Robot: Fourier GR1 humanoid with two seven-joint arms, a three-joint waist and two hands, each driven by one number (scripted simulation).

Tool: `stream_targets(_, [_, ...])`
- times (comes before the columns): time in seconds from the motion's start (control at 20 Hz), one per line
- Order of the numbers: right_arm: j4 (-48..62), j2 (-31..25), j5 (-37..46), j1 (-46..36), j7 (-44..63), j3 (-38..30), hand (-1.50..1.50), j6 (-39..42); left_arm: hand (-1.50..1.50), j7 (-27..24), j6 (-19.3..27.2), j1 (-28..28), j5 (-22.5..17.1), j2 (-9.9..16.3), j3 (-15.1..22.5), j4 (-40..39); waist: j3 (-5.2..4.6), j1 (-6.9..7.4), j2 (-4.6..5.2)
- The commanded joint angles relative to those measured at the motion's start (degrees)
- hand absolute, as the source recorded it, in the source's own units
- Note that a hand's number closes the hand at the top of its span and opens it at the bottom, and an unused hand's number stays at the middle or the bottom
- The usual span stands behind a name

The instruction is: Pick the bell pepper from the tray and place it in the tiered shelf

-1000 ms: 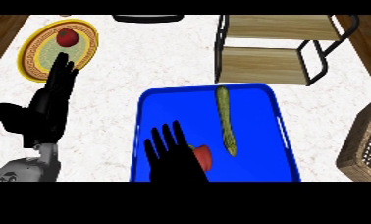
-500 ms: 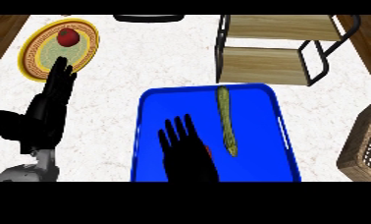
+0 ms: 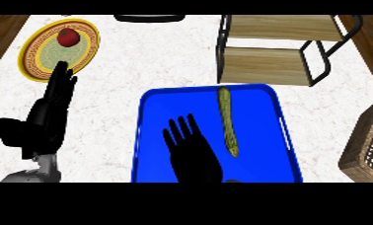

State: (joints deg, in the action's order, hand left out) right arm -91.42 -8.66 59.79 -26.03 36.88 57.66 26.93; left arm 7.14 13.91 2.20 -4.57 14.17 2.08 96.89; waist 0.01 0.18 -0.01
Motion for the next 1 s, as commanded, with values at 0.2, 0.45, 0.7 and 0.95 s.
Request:
stream_targets(0.2, [8.0,3.3,6.0,2.3,-6.6,-3.9,-1.50,-1.6,0.00,1.7,-1.0,4.2,1.8,-1.1,-1.9,-2.0,0.00,-0.09,0.03])
stream_targets(0.45, [11.7,3.2,8.0,3.6,-9.9,-3.6,1.50,-0.7,0.00,3.2,-0.8,4.6,2.7,-2.4,-1.5,-2.9,0.00,-0.13,0.03])
stream_targets(0.7, [9.5,-0.2,14.0,4.4,-14.2,0.3,1.50,-7.1,0.00,2.3,-3.8,1.9,0.2,-1.0,-3.8,-0.1,0.00,-0.08,-0.04])
stream_targets(0.95, [9.3,4.1,9.8,8.7,-3.5,-13.5,1.50,-8.9,0.00,2.9,-2.7,3.4,0.5,-1.3,-4.4,-1.0,0.04,-1.08,-0.04])
